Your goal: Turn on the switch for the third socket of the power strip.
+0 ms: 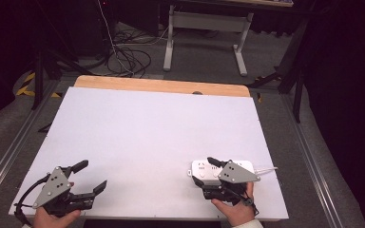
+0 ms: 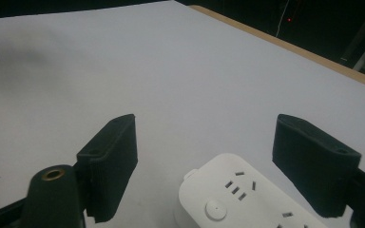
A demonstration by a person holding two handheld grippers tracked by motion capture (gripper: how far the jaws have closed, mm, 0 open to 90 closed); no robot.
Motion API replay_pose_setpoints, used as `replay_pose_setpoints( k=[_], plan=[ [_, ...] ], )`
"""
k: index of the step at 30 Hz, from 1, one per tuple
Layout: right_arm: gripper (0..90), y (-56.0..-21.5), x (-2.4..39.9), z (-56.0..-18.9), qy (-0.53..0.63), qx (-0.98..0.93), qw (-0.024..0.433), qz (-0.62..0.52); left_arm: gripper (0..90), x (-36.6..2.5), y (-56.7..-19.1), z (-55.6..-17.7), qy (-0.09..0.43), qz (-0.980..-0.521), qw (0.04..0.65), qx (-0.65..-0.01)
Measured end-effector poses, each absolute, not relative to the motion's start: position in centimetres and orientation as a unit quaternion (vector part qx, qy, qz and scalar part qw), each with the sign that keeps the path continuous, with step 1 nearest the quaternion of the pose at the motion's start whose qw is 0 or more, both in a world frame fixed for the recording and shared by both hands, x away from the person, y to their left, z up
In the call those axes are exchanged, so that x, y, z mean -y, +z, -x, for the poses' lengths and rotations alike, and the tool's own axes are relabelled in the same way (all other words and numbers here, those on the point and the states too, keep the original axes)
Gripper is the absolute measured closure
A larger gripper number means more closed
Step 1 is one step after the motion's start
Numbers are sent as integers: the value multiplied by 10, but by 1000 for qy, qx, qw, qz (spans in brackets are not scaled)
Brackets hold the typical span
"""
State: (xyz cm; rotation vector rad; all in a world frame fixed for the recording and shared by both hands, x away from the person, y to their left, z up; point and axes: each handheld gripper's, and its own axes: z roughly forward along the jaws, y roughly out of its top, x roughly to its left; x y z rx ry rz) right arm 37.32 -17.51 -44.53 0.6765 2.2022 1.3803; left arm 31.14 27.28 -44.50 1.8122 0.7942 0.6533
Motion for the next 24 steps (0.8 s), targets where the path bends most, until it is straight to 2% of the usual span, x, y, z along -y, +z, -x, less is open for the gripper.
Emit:
replay_pose_setpoints(
  k=[24],
  plan=[
    [254, -442, 175, -371, 502, -798, 230, -241, 165, -272, -444, -310, 284, -751, 497, -328]
  ],
)
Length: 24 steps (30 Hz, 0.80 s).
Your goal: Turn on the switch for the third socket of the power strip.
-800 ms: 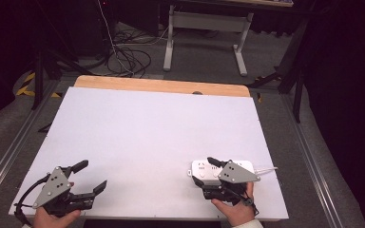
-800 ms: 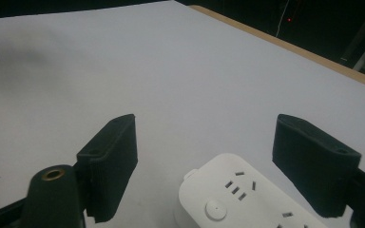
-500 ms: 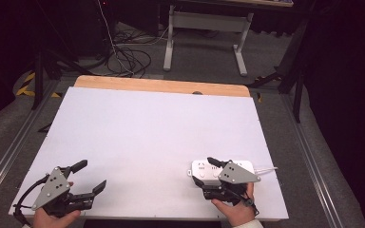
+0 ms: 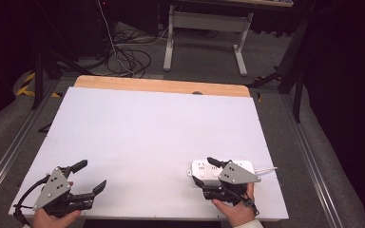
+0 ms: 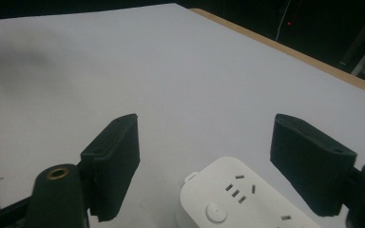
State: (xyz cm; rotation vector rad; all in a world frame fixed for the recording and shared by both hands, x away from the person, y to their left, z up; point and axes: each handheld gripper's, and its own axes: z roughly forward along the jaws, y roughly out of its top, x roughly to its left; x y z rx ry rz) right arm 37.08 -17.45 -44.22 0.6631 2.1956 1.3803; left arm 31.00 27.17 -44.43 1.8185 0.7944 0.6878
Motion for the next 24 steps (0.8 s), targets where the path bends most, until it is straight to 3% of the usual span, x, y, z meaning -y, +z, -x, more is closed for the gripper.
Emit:
replay_pose_setpoints(
  k=[10, 24],
  plan=[
    [273, -433, 175, -371, 504, -796, 234, -237, 165, -272, -444, -310, 283, -751, 501, -323],
    [405, -413, 179, -376, 499, -800, 231, -240, 166, -273, -444, -310, 284, -751, 500, -325]
  ],
)
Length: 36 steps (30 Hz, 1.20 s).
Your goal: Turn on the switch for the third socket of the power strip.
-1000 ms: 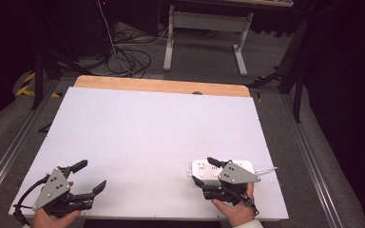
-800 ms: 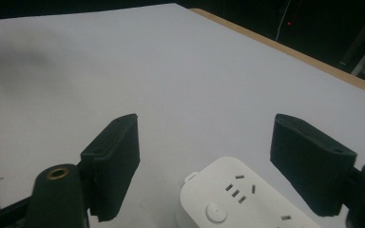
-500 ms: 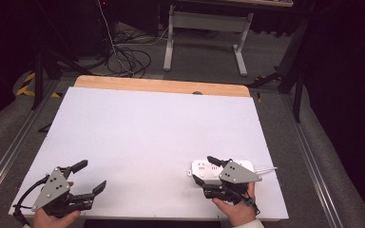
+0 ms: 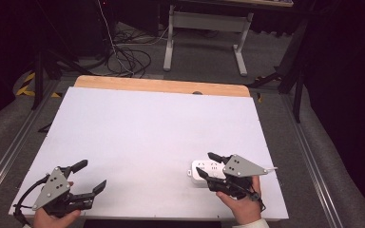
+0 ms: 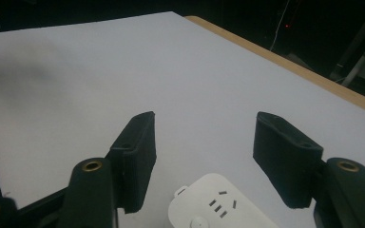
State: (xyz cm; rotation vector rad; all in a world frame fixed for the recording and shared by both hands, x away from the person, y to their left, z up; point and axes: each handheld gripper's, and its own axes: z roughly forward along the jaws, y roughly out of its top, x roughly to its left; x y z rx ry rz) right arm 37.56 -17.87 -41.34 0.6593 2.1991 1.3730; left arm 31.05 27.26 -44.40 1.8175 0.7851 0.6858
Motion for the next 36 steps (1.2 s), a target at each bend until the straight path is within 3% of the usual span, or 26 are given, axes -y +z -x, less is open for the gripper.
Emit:
replay_pose_setpoints(
  k=[13, 19, 25, 33, 36],
  plan=[
    [440, -401, 188, -383, 511, -789, 233, -248, 168, -272, -445, -312, 284, -752, 497, -327],
    [457, -391, 192, -392, 495, -799, 211, -268, 170, -271, -445, -312, 285, -752, 496, -329],
    [530, -387, 195, -402, 474, -807, 202, -288, 170, -271, -445, -313, 285, -753, 494, -329],
    [761, -383, 197, -415, 426, -830, 191, -305, 170, -270, -445, -312, 285, -752, 494, -331],
    [809, -383, 197, -417, 414, -836, 188, -308, 170, -270, -445, -313, 286, -753, 493, -329]
  ],
)
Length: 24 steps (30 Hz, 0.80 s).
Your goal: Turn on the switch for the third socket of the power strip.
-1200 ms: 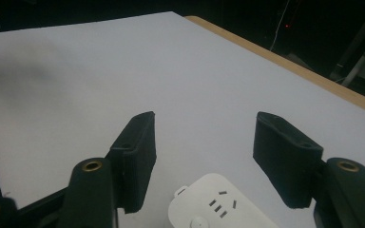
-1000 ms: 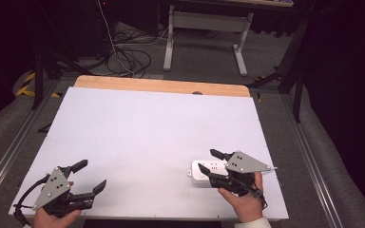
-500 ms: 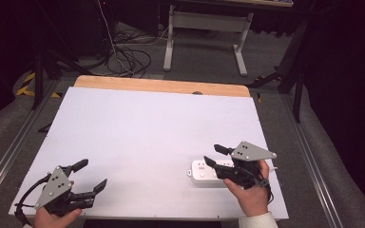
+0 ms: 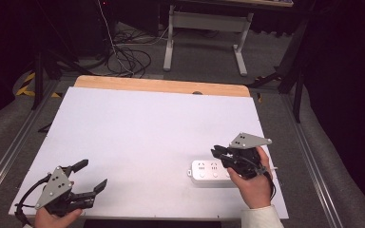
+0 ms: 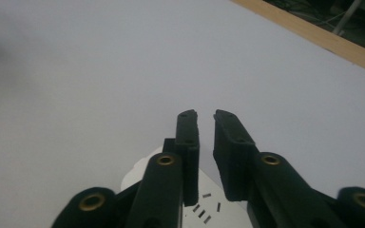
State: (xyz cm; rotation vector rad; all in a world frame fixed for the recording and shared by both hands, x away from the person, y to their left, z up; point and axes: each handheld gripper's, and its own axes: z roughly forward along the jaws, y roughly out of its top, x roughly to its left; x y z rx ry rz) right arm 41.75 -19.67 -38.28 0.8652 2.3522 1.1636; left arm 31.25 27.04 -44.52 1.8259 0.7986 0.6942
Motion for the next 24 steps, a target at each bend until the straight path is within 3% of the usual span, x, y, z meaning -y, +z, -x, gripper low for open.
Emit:
replay_pose_setpoints(
  k=[5, 24],
  plan=[
    [900, -381, 197, -421, 385, -848, 182, -314, 170, -270, -445, -313, 286, -753, 492, -330],
    [900, -387, 187, -428, 292, -886, 166, -320, 173, -270, -445, -313, 287, -754, 490, -329]
  ],
)
